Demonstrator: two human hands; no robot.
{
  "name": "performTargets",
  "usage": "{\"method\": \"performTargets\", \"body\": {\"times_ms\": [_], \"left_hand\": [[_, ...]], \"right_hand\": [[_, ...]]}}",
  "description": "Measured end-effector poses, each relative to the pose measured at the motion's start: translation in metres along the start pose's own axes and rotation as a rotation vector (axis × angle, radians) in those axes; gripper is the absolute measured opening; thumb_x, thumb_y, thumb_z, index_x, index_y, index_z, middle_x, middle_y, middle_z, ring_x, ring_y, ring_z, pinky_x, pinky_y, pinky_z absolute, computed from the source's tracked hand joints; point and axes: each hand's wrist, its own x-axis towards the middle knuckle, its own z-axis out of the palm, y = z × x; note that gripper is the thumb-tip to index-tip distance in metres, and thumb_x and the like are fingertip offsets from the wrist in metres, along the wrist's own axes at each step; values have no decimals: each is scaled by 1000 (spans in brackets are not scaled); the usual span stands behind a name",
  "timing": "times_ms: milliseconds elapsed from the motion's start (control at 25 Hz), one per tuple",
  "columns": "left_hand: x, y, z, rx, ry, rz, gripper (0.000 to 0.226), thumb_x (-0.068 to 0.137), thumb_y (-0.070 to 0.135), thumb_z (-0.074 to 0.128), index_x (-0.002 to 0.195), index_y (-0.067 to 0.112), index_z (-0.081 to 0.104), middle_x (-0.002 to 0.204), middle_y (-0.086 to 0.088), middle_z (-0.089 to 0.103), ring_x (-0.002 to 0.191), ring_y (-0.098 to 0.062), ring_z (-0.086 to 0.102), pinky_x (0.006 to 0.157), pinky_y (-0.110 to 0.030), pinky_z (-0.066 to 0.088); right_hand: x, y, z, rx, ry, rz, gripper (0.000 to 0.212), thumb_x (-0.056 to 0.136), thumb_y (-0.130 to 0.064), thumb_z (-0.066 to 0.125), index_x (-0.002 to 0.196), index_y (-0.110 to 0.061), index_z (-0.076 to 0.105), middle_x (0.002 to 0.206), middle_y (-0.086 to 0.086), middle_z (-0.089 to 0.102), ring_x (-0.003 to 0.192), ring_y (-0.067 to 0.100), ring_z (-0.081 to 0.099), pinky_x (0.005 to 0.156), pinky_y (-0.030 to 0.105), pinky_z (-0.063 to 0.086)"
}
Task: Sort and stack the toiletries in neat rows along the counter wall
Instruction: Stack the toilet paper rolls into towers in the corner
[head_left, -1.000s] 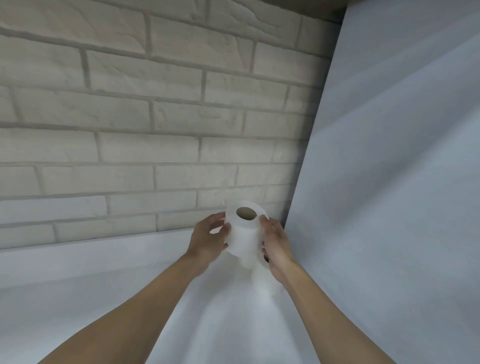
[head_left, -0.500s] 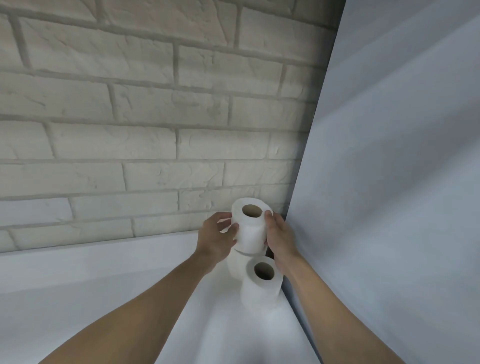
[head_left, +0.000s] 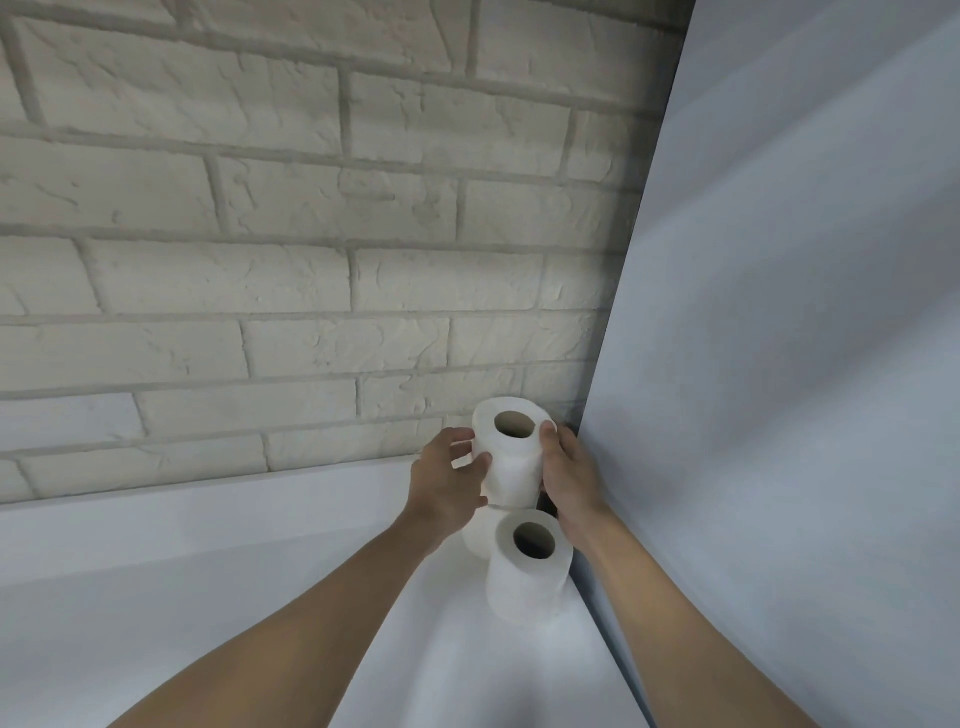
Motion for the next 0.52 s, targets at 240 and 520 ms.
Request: {"method": "performTargets", "body": {"times_ms": [240,520], "left_hand": [[-5,-5,0,40,2,18,25,90,18,63,115,22,56,117,2,62,94,-13,65,70,-43,61],[-6,-15,-4,45,-104,-17,41,89,19,61,128,29,52,132,7,58,110,-16,63,89,-40,56]], "right_hand": [[0,8,-3,-29,-13,22,36,96,-52,41,118,-34,62,114,-2,69,104,22,65,89,45,57],[-8,1,-1,3,20,-14,31,100,-41,41,115,-28,66,110,-1,70,98,20,65,73,33,53]]}}
